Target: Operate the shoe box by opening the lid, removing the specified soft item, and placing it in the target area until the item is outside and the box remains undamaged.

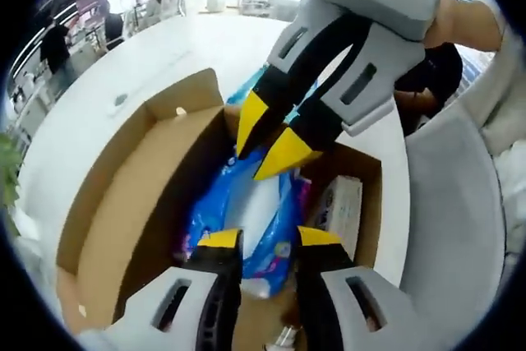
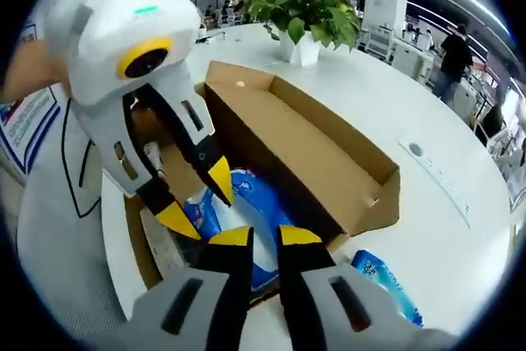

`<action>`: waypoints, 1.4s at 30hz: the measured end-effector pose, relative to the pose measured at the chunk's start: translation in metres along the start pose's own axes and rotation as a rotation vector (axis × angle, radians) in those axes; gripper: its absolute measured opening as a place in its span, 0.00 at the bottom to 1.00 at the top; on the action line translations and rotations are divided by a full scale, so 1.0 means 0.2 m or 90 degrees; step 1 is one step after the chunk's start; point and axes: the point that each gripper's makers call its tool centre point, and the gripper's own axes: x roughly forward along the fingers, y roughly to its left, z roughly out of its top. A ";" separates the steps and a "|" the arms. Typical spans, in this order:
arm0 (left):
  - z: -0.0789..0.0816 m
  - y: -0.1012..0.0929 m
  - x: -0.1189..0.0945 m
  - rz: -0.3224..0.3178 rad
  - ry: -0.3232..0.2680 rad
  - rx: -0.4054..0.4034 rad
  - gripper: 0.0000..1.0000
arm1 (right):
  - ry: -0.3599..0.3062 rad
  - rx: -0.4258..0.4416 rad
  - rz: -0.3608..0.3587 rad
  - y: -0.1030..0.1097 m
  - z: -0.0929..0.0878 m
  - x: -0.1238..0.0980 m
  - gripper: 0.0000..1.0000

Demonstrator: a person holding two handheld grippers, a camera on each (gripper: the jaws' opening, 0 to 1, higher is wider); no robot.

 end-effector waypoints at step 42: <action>0.01 -0.07 -0.24 0.030 -0.030 -0.060 0.00 | -0.078 -0.007 0.000 0.06 0.20 -0.12 0.00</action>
